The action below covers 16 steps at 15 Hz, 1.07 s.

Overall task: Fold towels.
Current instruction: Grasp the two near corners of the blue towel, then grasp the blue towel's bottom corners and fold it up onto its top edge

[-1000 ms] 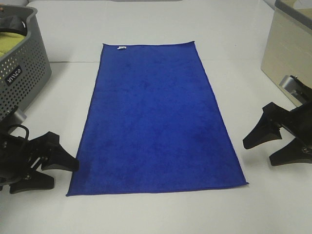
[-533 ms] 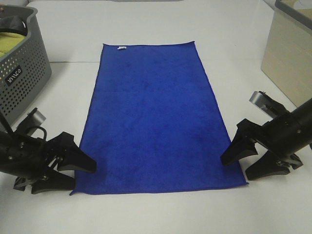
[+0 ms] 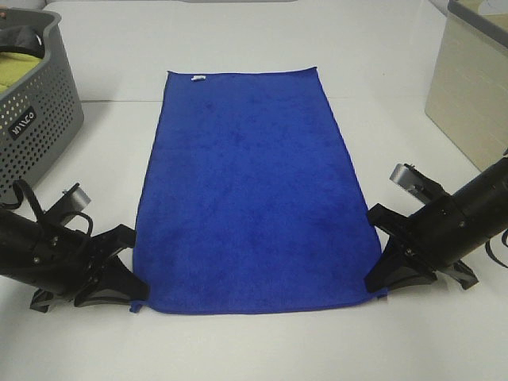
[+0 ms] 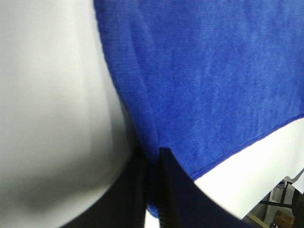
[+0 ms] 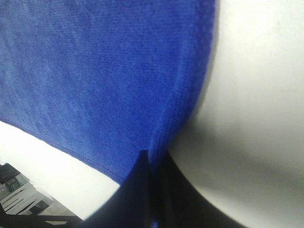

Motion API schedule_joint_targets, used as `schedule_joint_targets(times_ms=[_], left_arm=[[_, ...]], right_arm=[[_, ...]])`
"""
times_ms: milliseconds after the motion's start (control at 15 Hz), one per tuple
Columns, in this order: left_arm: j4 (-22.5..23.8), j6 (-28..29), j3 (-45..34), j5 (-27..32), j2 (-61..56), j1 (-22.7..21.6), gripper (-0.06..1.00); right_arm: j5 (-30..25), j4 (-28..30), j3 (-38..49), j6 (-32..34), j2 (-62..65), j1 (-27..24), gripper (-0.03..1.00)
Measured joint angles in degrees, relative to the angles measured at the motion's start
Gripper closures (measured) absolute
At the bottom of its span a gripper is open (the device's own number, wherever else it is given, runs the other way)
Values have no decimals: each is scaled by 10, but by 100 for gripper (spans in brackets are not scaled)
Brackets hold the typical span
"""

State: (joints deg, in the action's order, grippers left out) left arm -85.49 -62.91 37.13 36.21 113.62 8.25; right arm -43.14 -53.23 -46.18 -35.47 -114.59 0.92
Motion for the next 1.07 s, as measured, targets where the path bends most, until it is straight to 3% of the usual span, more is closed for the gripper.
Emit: schedule_joint_targets(times_ms=[333,733,1067], left_arm=[[42,33,-29,11,-28,0,94],[47,44,-137,6,-170,0,94],[57,87,-213,20,-246,0,94]], right_arm=[[6,19,50,6,46,0,95],[1,19,153,6,142,0,95],[-11,22,219,6,221,0,95]])
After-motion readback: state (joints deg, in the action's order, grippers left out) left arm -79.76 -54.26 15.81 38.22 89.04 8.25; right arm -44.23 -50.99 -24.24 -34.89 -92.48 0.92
